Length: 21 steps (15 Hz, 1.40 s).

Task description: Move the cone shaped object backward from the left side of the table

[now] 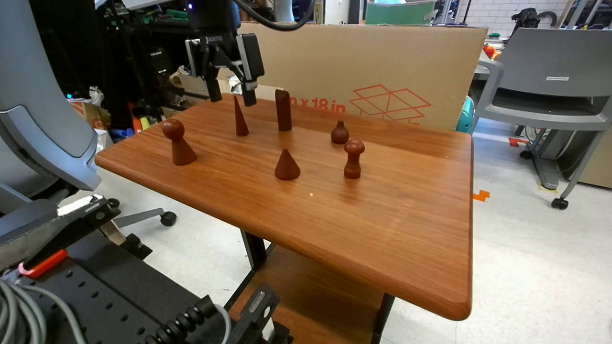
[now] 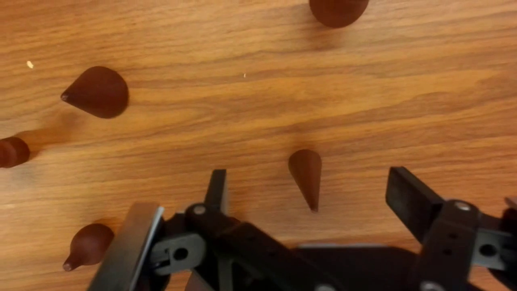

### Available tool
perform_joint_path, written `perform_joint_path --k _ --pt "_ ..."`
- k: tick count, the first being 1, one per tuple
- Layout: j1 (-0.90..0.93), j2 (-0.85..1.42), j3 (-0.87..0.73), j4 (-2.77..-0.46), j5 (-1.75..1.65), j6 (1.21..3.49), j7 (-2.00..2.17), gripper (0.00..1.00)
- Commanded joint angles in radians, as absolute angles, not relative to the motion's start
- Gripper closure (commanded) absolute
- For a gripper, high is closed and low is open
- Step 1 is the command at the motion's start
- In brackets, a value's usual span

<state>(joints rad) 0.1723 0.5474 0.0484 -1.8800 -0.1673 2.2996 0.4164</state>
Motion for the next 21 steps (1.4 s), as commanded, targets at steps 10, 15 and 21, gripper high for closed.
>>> perform_joint_path --k 10,15,21 --pt "0.217 0.613 0.018 -1.757 -0.169 2.21 0.377 0.8" --pt "0.195 0.564 0.032 -1.815 -0.144 2.222 0.33 1.0" --pt "0.185 0.414 0.06 -2.041 -0.106 2.183 0.234 0.97"
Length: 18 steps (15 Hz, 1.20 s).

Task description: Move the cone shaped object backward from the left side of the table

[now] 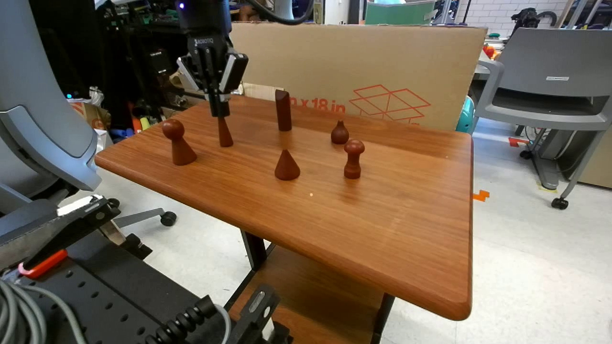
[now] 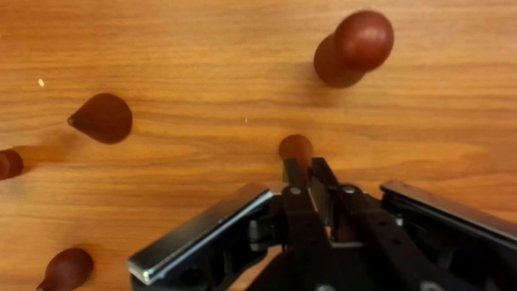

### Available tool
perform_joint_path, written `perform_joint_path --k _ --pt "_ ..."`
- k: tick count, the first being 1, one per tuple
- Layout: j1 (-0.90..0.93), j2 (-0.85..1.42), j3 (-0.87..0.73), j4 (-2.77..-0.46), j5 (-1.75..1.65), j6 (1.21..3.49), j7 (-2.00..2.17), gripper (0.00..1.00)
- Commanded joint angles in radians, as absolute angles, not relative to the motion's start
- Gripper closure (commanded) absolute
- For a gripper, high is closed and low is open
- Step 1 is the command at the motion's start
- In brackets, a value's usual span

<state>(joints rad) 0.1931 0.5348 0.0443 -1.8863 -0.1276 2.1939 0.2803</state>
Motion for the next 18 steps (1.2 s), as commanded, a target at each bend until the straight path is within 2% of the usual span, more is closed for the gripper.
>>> perform_joint_path --k 1,10,18 --pt "0.182 0.385 0.066 -2.081 -0.101 2.177 0.221 0.97" --pt "0.157 0.218 0.043 -2.292 -0.129 2.208 0.26 0.97" --pt "0.142 0.232 -0.003 -2.272 -0.228 2.295 0.406 0.97"
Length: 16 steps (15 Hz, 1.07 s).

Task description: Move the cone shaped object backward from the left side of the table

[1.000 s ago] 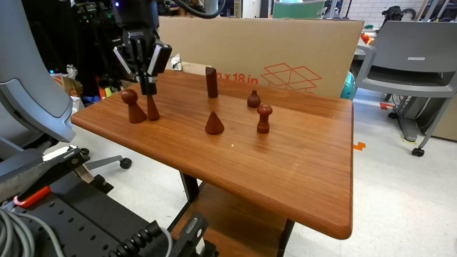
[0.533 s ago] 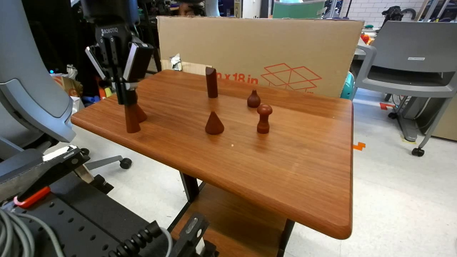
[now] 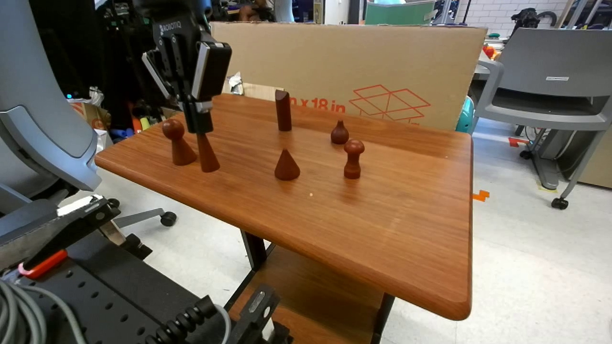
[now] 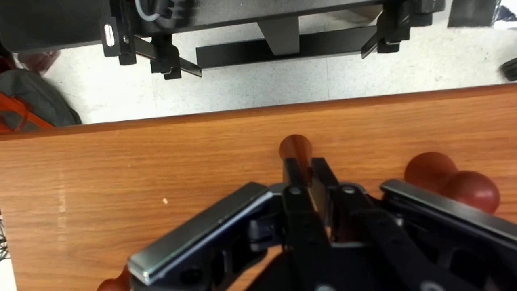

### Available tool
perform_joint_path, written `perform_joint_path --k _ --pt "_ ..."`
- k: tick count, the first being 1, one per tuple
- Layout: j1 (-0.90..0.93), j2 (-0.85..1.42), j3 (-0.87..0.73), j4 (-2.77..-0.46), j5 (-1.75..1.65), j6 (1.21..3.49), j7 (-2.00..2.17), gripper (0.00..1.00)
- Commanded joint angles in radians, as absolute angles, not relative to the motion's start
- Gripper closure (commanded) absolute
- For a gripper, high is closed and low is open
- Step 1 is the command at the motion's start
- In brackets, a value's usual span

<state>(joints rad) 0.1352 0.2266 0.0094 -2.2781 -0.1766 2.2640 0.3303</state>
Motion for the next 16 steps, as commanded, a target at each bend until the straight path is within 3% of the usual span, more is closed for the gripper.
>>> perform_joint_path --k 1,12,13,16 --pt "0.145 0.242 -0.006 -2.265 -0.243 2.304 0.433 0.97" --pt "0.166 0.377 -0.012 -2.149 -0.253 2.296 0.552 0.97" --pt "0.168 0.377 -0.01 -2.145 -0.251 2.289 0.542 0.64" --pt "0.174 0.378 -0.01 -2.13 -0.251 2.283 0.536 0.49"
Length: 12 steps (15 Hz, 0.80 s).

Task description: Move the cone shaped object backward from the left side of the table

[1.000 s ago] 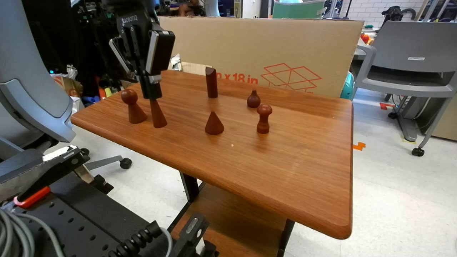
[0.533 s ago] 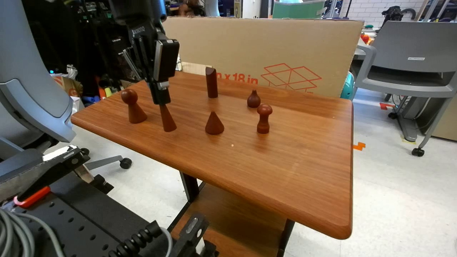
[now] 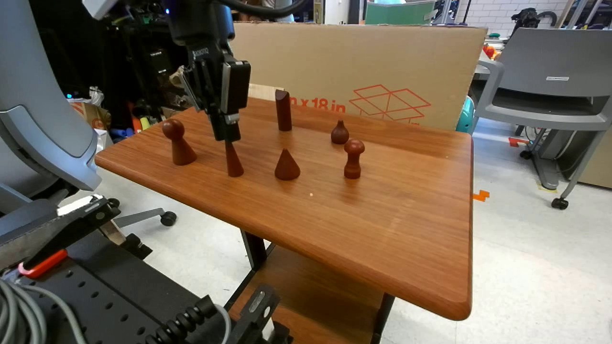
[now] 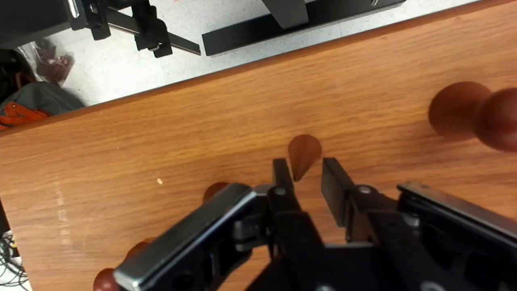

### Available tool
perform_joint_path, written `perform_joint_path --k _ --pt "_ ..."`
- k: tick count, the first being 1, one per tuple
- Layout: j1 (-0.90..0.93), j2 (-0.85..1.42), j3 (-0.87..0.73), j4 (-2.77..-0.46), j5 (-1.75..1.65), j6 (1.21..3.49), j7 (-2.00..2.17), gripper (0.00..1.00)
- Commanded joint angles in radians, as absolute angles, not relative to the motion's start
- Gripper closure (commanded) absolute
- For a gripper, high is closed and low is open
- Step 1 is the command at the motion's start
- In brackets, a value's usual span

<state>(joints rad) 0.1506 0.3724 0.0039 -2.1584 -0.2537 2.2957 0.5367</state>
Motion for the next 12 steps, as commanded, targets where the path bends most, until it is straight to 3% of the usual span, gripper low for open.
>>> perform_joint_path --k 1,7,12 --pt "0.172 0.369 -0.006 -2.133 -0.244 2.285 0.524 0.42" --pt "0.21 0.191 0.021 -2.168 -0.251 2.162 0.545 0.01" --pt "0.197 0.176 0.048 -2.141 -0.249 2.145 0.538 0.0"
